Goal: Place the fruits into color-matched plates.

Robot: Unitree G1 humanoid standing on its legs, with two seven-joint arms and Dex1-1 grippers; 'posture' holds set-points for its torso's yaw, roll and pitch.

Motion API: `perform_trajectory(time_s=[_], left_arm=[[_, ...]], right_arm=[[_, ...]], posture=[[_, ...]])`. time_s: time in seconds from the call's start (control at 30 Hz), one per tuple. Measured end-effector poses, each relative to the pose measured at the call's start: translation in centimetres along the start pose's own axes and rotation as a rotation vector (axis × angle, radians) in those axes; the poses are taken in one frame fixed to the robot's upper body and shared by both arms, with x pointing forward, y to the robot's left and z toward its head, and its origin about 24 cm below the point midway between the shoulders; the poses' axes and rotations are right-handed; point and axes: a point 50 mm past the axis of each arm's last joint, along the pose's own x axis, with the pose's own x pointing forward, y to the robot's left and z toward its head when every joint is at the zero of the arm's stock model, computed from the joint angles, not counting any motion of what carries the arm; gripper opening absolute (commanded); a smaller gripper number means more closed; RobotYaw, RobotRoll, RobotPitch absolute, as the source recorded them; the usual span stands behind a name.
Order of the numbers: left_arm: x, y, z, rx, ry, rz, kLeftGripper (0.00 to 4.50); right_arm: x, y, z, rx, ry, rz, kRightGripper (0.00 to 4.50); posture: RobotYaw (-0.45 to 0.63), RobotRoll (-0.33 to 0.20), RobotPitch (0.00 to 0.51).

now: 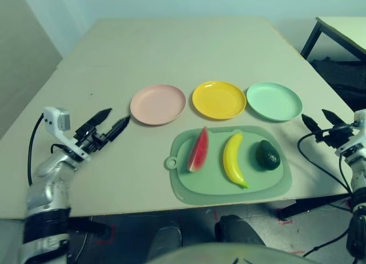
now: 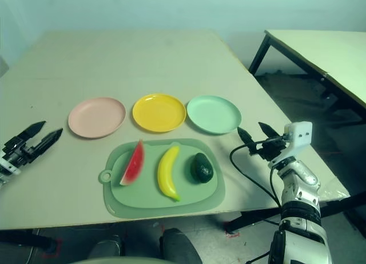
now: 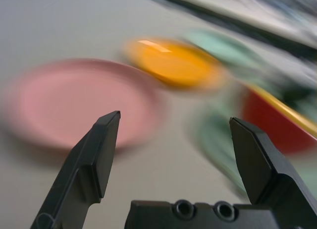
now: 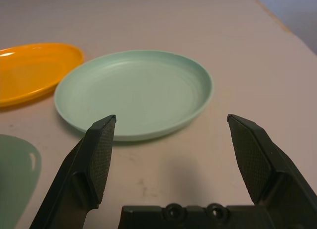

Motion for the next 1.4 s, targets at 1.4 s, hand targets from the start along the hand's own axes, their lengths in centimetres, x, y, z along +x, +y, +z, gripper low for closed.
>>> perform_trajectory(time_s=[1.4], left_arm=[[3.1,-2.9,0.9,0.14,0.029,-0.351,4.48]], right_arm=[[7.3,13.8,9.8,-1.395,0.405,1.666,4.5]], posture=[[-0.16,0.0,0.052]])
